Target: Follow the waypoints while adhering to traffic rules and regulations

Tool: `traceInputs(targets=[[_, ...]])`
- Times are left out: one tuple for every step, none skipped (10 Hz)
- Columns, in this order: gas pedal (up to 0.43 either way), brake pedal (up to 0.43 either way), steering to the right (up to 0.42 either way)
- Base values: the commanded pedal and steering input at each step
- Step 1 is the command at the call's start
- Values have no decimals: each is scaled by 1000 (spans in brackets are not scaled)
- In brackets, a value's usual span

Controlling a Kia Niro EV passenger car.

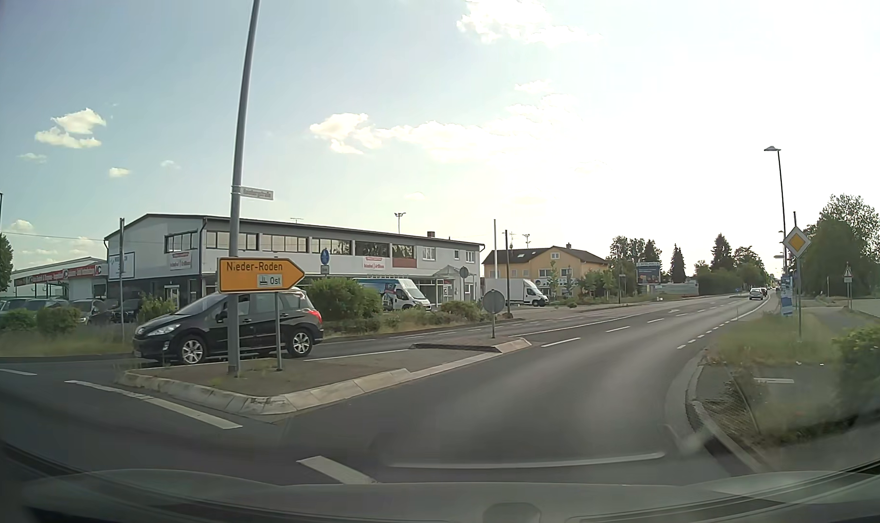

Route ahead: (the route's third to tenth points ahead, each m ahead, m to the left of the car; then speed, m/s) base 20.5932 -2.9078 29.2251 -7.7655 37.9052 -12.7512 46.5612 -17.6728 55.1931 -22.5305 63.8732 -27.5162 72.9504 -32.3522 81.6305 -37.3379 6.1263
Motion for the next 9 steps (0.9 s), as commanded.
traceInputs(targets=[[87,30,79],[110,30,87],[130,30,99],[130,30,114],[130,30,129],[138,30,144],[150,30,157],[150,30,170],[150,30,177]])
